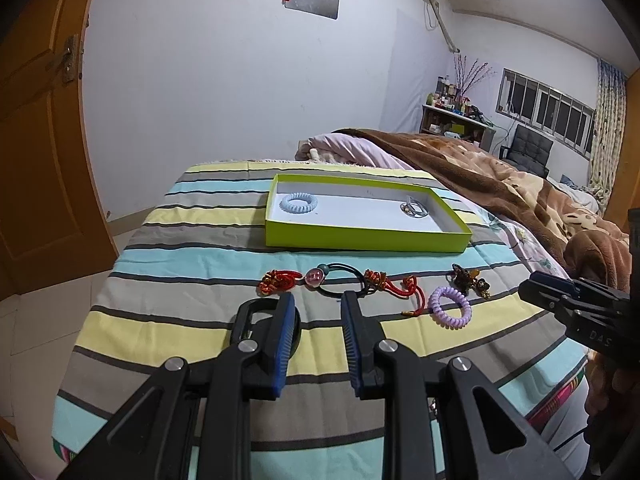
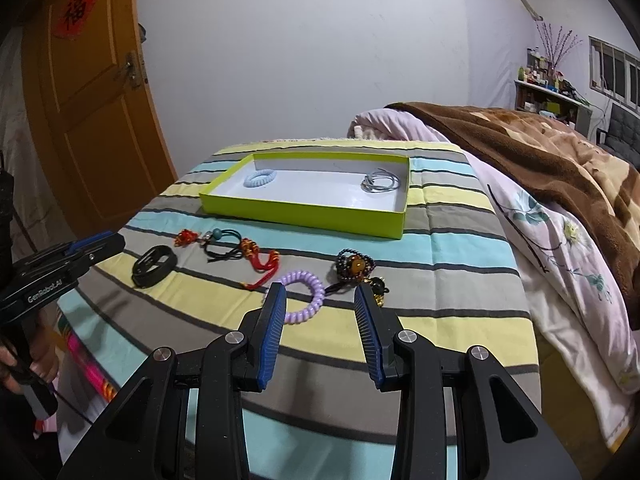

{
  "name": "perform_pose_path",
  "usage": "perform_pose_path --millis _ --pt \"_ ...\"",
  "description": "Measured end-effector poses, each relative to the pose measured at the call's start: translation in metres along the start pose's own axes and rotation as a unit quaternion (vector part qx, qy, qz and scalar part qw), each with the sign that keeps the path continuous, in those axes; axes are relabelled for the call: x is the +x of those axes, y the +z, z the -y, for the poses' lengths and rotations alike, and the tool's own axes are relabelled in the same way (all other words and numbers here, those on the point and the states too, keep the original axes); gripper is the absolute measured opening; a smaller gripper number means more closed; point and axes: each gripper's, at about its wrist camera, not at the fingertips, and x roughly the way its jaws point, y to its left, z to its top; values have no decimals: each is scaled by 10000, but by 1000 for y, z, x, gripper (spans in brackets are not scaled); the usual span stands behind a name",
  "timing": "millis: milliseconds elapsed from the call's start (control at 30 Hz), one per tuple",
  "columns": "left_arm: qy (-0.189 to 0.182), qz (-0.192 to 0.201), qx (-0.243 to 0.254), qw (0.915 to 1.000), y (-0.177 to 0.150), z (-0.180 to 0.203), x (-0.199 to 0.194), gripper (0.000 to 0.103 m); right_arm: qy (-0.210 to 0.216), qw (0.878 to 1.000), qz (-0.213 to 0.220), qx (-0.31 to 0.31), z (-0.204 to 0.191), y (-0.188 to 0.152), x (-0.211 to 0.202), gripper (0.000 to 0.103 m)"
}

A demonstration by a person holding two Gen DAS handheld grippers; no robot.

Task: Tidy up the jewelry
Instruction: 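Withdraw both tools from the box back toward the remaining jewelry, then grasp the dark bead bracelet with the right tool while the left tool grasps the black cord hair tie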

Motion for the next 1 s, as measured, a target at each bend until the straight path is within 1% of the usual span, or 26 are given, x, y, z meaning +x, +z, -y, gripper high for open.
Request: perform_pose_path --millis 133,200,233,467,700,900,1000 --pt "-55 -84 17 9999 2 3 12 25 -37 10000 -73 31 5 3 12 37" --pt "-115 -142 37 9998 3 6 20 33 -49 9999 -130 27 7 6 20 37" --pt "-149 -174 36 9997 4 7 24 34 -61 9999 -157 15 8 6 25 37" --pt "-397 -365 131 9985 7 20 50 34 -109 9994 -317 -53 11 14 51 37" --pt "-628 -457 166 9968 13 26 65 34 -141 9982 -567 -120 12 18 75 37" --pt "-738 -508 154 9959 15 29 73 34 -148 9964 -818 -160 11 20 88 37" --pt "-704 -566 124 9958 16 27 78 34 -146 9959 -884 -130 12 21 92 36"
